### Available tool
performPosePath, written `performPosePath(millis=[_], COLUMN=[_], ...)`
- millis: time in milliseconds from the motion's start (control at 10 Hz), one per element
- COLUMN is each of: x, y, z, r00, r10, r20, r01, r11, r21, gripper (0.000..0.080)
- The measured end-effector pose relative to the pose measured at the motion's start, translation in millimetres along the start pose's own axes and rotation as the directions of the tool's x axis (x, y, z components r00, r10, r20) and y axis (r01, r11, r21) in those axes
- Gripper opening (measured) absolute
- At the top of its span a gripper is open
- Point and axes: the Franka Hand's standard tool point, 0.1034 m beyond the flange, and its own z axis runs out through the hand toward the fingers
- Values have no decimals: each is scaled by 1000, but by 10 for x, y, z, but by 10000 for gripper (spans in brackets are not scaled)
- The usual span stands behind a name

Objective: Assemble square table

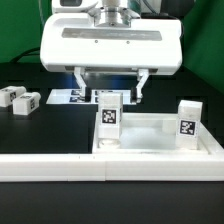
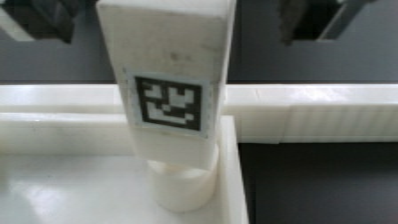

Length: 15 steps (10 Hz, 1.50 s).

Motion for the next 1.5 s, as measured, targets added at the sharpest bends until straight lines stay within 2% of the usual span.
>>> performPosePath(millis=[100, 500, 600, 900, 1000, 1100, 1400, 1500], x=[-1, -2, -35, 10, 49, 89, 17, 16], y=[0, 1, -4, -68, -83, -109, -13, -23], z=[0, 1, 15, 3, -1, 25, 93, 93], r00=[1000, 1000, 999, 957, 930, 923, 917, 917], r10=[0, 0, 13, 102, 130, 139, 146, 144], r20=[0, 0, 33, 272, 344, 358, 372, 372], r01=[0, 0, -13, -127, -167, -178, -183, -182], r11=[1000, 1000, 1000, 989, 983, 981, 981, 981], r21=[0, 0, 9, 74, 81, 79, 67, 68], gripper=[637, 649, 649, 649, 649, 649, 649, 649])
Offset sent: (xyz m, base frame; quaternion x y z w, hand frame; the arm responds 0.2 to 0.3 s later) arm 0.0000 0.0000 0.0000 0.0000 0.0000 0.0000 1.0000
